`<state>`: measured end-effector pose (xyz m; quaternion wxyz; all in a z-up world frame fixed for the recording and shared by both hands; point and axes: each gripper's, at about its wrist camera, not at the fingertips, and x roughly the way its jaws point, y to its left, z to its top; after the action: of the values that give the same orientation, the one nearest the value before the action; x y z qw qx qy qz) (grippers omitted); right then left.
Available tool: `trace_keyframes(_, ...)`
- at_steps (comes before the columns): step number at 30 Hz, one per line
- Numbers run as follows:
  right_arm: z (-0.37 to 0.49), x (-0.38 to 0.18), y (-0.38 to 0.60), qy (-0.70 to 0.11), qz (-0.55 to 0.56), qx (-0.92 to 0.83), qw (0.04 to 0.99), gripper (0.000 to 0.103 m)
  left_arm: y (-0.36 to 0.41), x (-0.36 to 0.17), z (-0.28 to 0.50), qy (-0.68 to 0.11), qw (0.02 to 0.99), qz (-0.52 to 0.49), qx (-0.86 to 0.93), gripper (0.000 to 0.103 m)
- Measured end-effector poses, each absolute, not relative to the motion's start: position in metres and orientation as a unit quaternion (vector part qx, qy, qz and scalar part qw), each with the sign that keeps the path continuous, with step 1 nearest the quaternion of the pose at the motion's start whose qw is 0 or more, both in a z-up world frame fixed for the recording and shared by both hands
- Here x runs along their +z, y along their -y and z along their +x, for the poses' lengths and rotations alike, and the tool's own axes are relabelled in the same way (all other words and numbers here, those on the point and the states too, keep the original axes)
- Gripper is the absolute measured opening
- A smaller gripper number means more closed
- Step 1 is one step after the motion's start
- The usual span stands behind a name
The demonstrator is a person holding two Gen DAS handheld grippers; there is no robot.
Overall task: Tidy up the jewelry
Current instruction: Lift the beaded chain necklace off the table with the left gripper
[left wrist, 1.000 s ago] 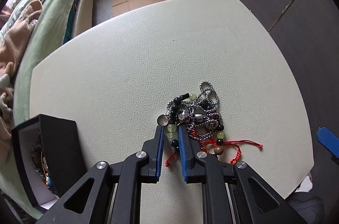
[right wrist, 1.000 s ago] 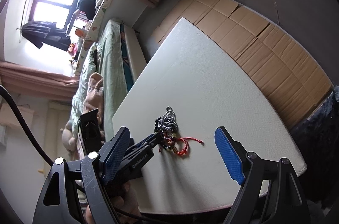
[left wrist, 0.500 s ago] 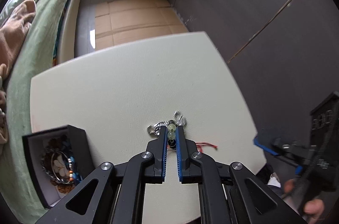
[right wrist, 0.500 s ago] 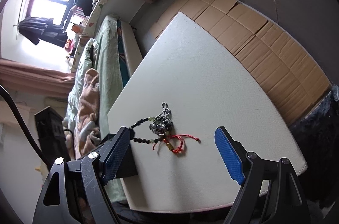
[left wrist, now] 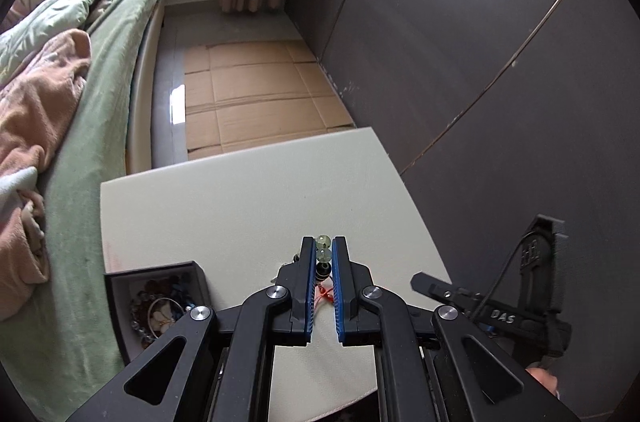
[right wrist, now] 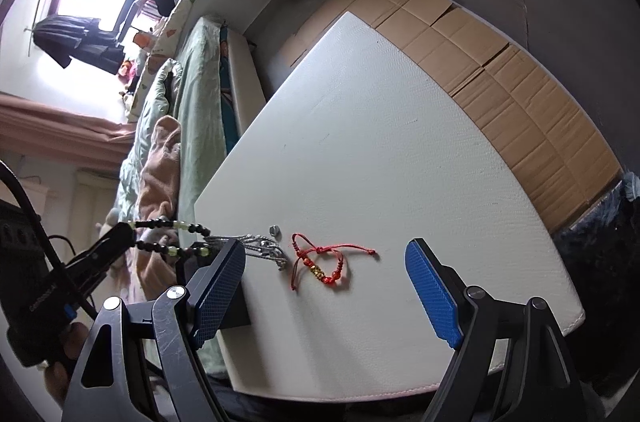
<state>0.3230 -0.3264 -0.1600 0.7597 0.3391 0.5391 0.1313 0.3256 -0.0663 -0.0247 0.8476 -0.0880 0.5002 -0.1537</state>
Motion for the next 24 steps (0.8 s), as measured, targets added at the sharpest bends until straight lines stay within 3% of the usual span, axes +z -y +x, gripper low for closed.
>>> trace_keyframes(24, 0.328, -0.163, 0.293, -0.560, 0.294, 0.144, 0.761, 0.083, 0.012, 0.067, 0.294, -0.410, 0.886, -0.128, -0.173, 0.008)
